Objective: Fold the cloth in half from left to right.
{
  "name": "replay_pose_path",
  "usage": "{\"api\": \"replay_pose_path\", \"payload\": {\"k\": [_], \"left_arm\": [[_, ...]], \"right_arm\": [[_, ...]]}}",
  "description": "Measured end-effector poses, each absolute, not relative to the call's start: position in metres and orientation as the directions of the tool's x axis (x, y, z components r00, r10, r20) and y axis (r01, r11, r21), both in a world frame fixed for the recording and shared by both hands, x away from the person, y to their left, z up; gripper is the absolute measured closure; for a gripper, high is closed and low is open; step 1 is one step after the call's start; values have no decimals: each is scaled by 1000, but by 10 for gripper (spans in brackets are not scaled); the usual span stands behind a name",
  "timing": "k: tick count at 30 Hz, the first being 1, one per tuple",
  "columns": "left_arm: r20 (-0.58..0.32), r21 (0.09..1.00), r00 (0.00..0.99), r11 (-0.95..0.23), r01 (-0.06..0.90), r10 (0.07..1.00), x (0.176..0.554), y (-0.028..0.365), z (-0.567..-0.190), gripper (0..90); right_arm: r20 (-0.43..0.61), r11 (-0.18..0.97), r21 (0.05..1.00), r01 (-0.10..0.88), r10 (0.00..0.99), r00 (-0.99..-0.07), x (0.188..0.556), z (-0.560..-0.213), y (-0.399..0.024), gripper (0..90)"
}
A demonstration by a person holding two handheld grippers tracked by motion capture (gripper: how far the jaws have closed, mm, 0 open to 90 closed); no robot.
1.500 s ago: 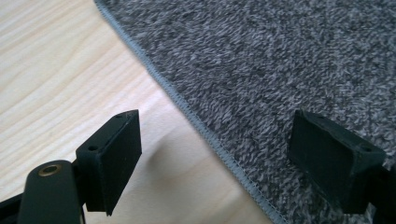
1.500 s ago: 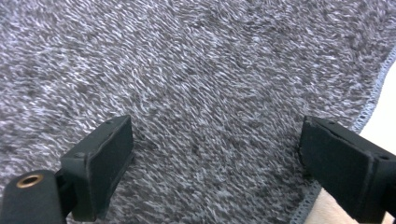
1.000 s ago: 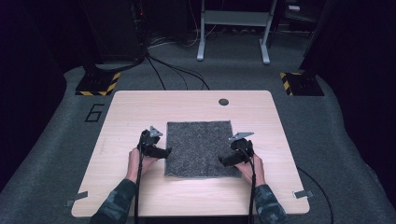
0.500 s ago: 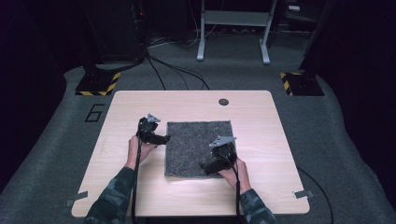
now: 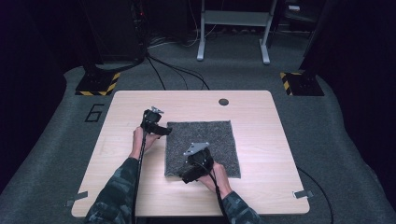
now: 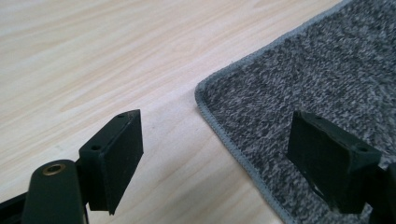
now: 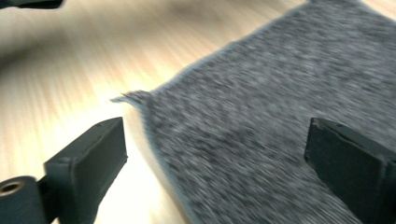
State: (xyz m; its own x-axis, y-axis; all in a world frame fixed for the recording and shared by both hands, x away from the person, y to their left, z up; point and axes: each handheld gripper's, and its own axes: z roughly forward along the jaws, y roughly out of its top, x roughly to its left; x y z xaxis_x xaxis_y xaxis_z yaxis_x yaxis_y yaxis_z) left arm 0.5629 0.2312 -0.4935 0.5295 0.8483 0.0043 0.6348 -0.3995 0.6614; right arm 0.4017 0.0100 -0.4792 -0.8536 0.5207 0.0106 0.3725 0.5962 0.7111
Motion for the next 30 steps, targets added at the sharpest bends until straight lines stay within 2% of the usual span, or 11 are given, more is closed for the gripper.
{"api": "replay_pose_path", "payload": {"k": [4, 6, 15, 18, 26, 30], "left_arm": [[2, 660, 521, -393, 641, 853, 571, 230, -496, 216], [-7, 652, 523, -392, 649, 853, 575, 229, -498, 238], [9, 639, 531, -413, 649, 848, 584, 223, -504, 349], [-13, 654, 529, -392, 647, 849, 586, 225, -506, 406], [7, 656, 529, -403, 638, 848, 588, 223, -509, 548], [11, 650, 538, -414, 637, 843, 588, 219, -508, 654]], "right_arm": [[-3, 618, 705, 348, 493, -870, 395, -483, 29, 153], [-7, 638, 689, 345, 481, -877, 392, -486, 39, 228], [-54, 674, 678, 293, 444, -894, 380, -494, 65, 457], [-102, 698, 662, 274, 445, -890, 377, -499, 72, 526], [-126, 710, 654, 261, 443, -888, 377, -505, 79, 725], [-121, 688, 668, 285, 478, -870, 375, -511, 78, 802]]}}
